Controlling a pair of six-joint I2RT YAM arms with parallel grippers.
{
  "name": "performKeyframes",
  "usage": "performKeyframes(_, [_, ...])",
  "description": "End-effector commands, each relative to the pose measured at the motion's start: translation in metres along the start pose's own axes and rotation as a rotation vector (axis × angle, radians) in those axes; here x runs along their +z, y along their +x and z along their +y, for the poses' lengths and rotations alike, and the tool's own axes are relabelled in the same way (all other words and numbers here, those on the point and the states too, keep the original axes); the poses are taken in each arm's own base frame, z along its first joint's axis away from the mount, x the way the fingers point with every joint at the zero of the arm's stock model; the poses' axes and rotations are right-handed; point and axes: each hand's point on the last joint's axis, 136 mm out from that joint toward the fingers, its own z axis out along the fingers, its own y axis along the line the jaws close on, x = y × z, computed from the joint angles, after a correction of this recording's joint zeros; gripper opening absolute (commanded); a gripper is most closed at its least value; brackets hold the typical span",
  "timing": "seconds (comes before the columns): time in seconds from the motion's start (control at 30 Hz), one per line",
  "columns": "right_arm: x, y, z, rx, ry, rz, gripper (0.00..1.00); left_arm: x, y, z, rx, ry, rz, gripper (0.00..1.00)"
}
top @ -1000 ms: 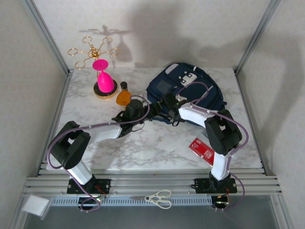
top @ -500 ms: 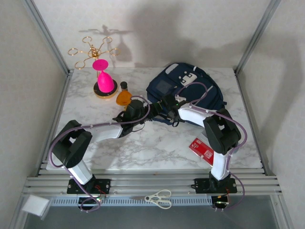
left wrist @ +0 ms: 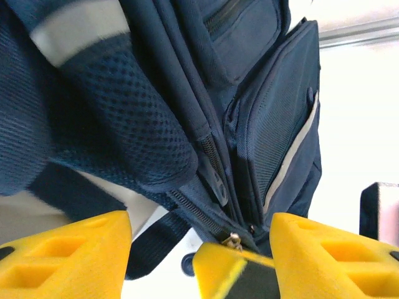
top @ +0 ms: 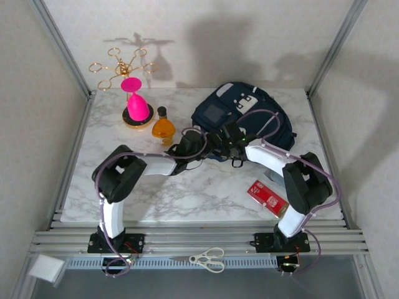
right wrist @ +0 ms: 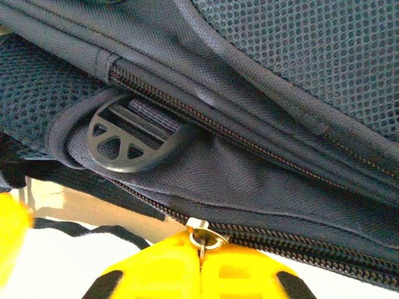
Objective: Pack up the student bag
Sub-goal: Zip the student bag at the center of the table.
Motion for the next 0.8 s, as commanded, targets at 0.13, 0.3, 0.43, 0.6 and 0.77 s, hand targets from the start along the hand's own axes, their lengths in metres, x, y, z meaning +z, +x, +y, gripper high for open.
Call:
performKeyframes(0.13, [-0.014, 0.001, 0.009, -0.024, -0.081, 0.022, 0.00, 0.031, 0.013, -0.022, -0.099, 0.068, -0.012, 0.56])
performKeyframes(0.3, [-0.015, 0.005, 0.006, 0.008, -0.100, 0.040, 0.00, 0.041, 0.009, -0.012, -0.149, 0.056, -0.059, 0.46])
performKeyframes(0.43, [-0.019, 0.010, 0.000, 0.044, -0.101, 0.058, 0.00, 0.044, 0.003, -0.003, -0.192, 0.057, -0.102, 0.32])
performKeyframes(0.6, [-0.027, 0.009, -0.004, 0.054, -0.098, 0.054, 0.00, 0.046, -0.004, 0.000, -0.203, 0.064, -0.134, 0.08])
performKeyframes(0.77, [-0.028, 0.013, -0.030, 0.085, -0.036, 0.073, 0.00, 0.039, -0.019, 0.007, -0.172, 0.026, -0.179, 0.00])
